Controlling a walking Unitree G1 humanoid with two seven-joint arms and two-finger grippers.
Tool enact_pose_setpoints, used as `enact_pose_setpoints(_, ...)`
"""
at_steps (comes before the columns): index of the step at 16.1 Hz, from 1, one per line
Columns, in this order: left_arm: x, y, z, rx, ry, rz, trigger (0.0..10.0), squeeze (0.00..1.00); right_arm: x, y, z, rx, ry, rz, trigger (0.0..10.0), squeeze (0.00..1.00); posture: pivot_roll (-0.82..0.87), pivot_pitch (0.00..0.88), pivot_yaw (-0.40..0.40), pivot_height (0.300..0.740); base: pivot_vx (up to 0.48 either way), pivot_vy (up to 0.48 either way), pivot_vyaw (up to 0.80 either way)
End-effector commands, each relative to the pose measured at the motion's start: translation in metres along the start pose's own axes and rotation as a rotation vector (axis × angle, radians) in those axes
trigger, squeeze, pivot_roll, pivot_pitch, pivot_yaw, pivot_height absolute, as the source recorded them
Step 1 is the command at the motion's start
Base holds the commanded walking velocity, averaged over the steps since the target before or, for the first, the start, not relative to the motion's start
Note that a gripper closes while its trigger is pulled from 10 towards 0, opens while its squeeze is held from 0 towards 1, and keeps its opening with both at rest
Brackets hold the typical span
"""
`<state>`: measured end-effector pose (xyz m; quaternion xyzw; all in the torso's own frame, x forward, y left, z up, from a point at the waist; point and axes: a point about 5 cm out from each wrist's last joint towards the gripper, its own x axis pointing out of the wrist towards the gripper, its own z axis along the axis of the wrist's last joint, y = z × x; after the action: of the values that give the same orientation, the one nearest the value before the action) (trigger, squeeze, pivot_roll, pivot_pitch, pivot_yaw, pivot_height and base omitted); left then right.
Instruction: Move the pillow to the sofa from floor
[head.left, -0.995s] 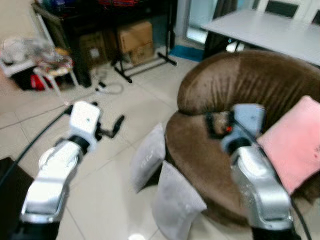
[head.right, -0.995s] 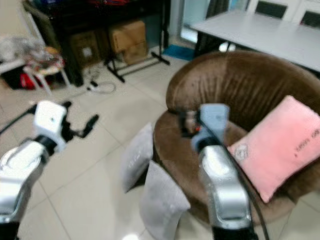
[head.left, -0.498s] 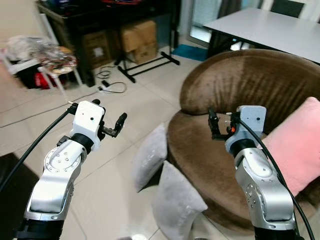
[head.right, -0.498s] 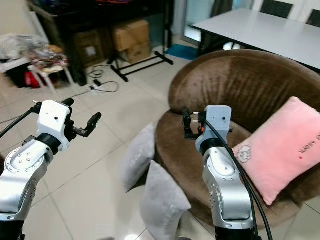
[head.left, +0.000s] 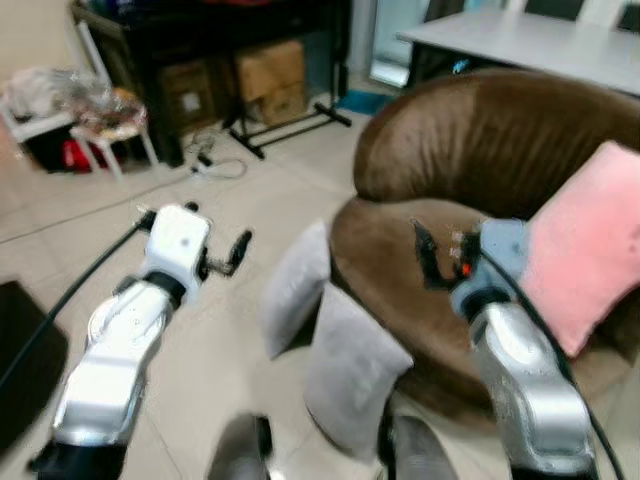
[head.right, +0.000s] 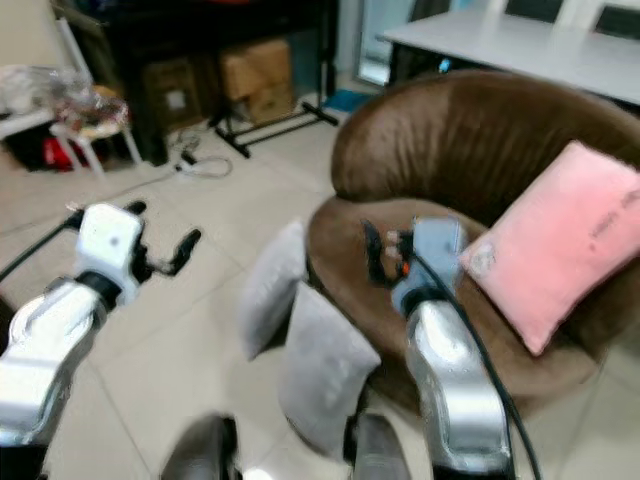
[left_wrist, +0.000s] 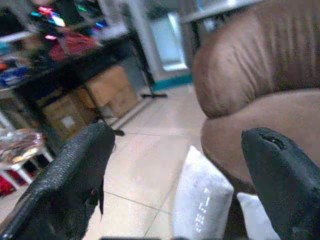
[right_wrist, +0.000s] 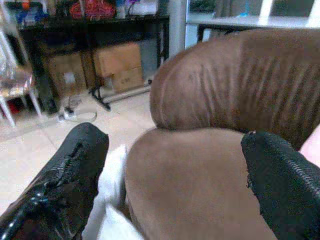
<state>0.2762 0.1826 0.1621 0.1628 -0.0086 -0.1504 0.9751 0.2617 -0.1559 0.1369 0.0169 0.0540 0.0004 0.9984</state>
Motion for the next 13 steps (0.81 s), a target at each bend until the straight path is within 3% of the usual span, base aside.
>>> enact_pose_setpoints(1,-0.004,0.0009,-0.0109,-0.008,0.046,0.008,10.0,0.38,0.0031,0.0067,0.005,0.007,-0.017,0.032,10.0,0.0,-0.12,0.0,0.023,0.585,0.0,0.0,0.0)
enact_pose_setpoints(6,-0.0052,0.0005,-0.0131,-0.019,0.047,0.013,10.0,0.4,0.0033,0.0088,0.0027,-0.041,0.001,0.048,10.0,0.0,-0.12,0.0,0.016,0.54,0.0,0.0,0.0)
enact_pose_setpoints(13,-0.0062,-0.0008,-0.0129,-0.053,0.034,0.004,10.0,0.45,0.0044,0.0096,0.0006,-0.071,0.023,0.058,10.0,0.0,-0.12,0.0,0.007,0.54,0.0,0.0,0.0)
